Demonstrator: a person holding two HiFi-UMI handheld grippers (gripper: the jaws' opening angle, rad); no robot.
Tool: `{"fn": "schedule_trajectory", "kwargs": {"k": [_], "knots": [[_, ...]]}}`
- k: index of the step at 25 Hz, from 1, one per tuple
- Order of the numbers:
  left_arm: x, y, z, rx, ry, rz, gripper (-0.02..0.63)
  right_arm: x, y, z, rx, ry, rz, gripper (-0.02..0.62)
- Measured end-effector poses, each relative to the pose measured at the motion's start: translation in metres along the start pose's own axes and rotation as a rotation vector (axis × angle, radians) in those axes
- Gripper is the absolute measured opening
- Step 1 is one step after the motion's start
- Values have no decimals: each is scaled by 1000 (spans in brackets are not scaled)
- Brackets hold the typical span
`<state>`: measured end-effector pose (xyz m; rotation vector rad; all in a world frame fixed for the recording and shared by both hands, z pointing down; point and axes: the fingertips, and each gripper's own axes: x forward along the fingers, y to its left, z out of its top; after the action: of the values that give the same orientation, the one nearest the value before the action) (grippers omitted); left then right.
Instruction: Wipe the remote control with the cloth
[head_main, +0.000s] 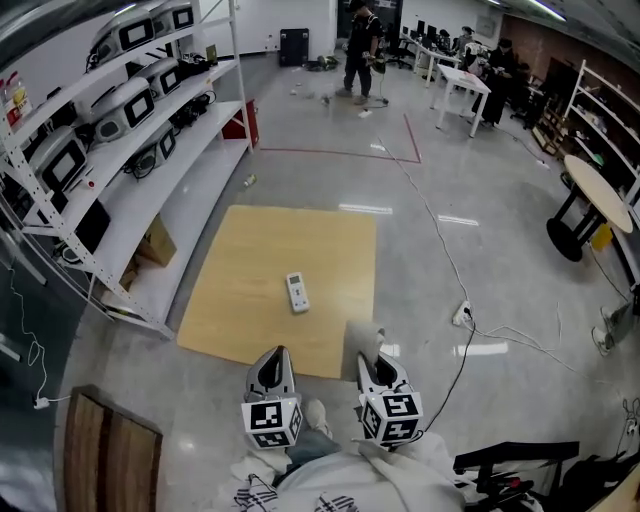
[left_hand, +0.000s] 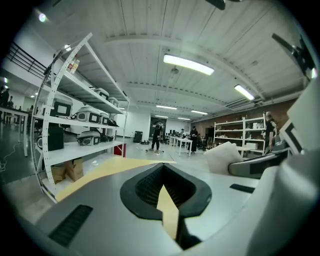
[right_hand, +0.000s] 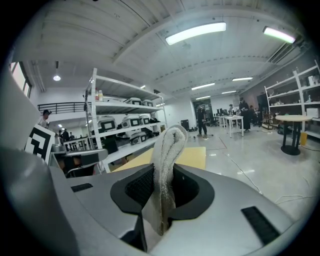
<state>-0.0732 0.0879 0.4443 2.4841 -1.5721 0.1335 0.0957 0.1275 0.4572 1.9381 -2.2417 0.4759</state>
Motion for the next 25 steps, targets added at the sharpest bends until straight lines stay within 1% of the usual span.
{"fn": "schedule_trajectory", "kwargs": {"k": [6,10,13,17,22,25], "knots": [[51,14,4,-3,40,-21,2,59,-6,22,2,13,12,89],[86,36,10,-5,39,-19,2,106,-5,33,-1,20,28,89],[104,52,14,-5,39,-12,2,132,-3,36,11,30,32,89],[124,65,10,-21,72,1,2,154,-5,32,30,67,28,89],[138,52,-9,-33,124,14,2,169,-23,16,41,141,29,89],[143,42,-15,-44,157,19,2,176,-28,19,26,155,52,89]]}}
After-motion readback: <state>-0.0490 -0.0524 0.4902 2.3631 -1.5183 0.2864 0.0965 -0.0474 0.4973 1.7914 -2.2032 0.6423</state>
